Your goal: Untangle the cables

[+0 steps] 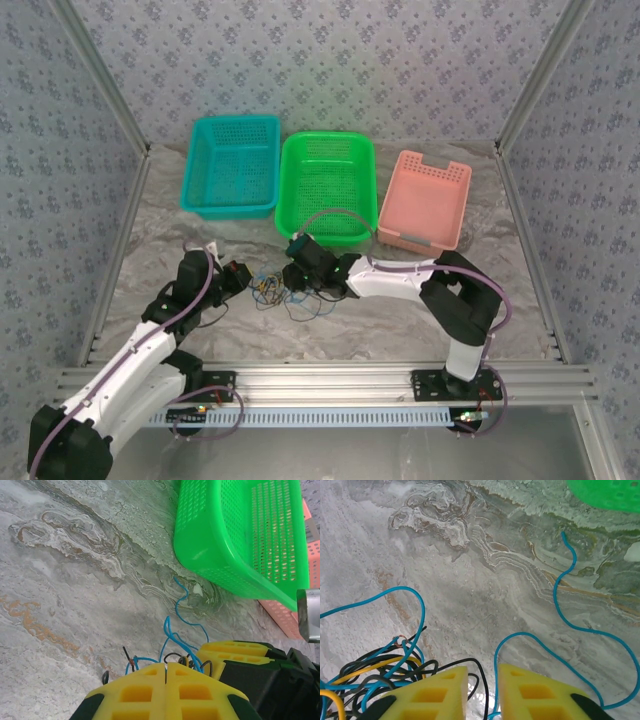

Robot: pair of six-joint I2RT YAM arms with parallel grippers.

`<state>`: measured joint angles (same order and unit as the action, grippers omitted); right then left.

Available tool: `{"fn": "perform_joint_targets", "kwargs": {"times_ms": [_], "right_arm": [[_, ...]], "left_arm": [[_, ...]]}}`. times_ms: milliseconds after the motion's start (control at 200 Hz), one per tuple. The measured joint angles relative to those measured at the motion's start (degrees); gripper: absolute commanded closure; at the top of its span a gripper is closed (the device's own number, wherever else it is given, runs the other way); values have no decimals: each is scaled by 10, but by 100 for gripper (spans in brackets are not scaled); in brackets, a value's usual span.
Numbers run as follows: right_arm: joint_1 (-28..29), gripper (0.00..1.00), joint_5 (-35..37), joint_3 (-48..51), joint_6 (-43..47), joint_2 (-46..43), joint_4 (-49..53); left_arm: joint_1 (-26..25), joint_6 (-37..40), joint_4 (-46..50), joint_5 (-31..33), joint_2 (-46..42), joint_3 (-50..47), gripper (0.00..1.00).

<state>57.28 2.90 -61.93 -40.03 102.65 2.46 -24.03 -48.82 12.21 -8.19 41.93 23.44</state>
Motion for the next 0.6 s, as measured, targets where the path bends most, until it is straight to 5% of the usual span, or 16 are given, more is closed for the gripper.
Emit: {"fn": "perform_joint_targets", "kwargs": {"times_ms": [130,600], "right_arm": [[0,65,-11,3,-3,0,-8],[8,59,-34,72,-1,-62,-20]], "left_arm": [[0,4,0,0,5,0,100],[0,8,0,0,12,2,100]]}}
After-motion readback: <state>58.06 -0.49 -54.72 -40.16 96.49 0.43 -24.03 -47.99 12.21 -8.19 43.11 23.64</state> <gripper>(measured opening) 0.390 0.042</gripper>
